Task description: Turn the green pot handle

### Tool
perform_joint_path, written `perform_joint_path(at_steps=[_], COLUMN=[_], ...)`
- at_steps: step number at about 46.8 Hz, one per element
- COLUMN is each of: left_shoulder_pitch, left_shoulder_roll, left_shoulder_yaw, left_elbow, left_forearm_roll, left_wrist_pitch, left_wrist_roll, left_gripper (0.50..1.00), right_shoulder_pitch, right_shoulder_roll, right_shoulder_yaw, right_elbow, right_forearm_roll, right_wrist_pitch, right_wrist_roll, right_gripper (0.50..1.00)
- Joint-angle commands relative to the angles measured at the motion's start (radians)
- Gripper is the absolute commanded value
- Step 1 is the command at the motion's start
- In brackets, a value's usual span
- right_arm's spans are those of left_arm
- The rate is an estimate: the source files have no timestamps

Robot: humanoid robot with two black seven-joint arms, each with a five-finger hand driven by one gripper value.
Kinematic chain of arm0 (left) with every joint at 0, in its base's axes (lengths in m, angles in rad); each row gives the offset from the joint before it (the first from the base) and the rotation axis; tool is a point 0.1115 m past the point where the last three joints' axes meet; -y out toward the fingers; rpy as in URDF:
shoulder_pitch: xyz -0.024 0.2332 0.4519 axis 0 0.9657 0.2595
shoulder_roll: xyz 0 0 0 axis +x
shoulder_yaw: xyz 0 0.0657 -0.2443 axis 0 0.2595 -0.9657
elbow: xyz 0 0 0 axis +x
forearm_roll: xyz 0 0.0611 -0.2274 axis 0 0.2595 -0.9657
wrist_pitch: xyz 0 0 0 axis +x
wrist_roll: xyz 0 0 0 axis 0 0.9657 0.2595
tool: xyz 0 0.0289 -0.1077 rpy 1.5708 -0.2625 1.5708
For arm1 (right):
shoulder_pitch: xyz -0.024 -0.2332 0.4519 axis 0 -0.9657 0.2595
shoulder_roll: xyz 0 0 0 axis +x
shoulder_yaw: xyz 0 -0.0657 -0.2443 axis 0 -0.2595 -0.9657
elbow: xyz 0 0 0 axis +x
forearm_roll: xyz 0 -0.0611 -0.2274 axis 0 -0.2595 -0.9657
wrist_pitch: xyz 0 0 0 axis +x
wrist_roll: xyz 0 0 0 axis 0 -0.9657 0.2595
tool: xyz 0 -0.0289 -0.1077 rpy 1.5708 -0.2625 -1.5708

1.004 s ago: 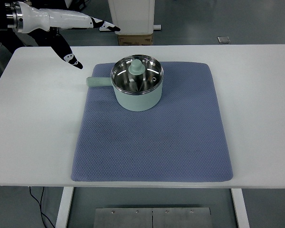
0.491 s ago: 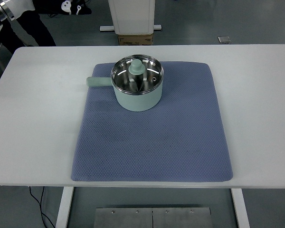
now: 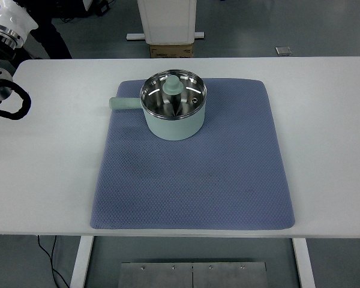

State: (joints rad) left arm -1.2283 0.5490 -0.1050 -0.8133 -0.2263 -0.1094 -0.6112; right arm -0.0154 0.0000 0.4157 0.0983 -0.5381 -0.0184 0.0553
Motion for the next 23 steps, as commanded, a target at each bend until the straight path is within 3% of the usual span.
perform_joint_path(at_steps=[1, 12, 23], left_shoulder_pitch=[0.049, 0.184, 0.197], left_shoulder_roll=[-0.03, -0.173, -0.262], left_shoulder_yaw=[-0.059, -0.263, -0.282], left_elbow=[0.02, 0.141, 0.264], left_forearm_roll=[-0.048, -0.064, -0.056], left_wrist_pitch=[0.005, 0.005, -0.01], left_wrist_roll=[0.0, 0.054, 0.056], left_gripper=[1.0, 1.0, 1.0], right_shoulder_pitch=[0.0, 0.0, 0.0], right_shoulder_roll=[0.0, 0.0, 0.0], right_shoulder_yaw=[0.0, 0.0, 0.0], right_elbow=[0.001, 0.001, 0.001], right_forearm_roll=[0.0, 0.001, 0.0], right_wrist_pitch=[0.0, 0.0, 0.0], right_wrist_roll=[0.0, 0.0, 0.0], right_gripper=[1.0, 1.0, 1.0])
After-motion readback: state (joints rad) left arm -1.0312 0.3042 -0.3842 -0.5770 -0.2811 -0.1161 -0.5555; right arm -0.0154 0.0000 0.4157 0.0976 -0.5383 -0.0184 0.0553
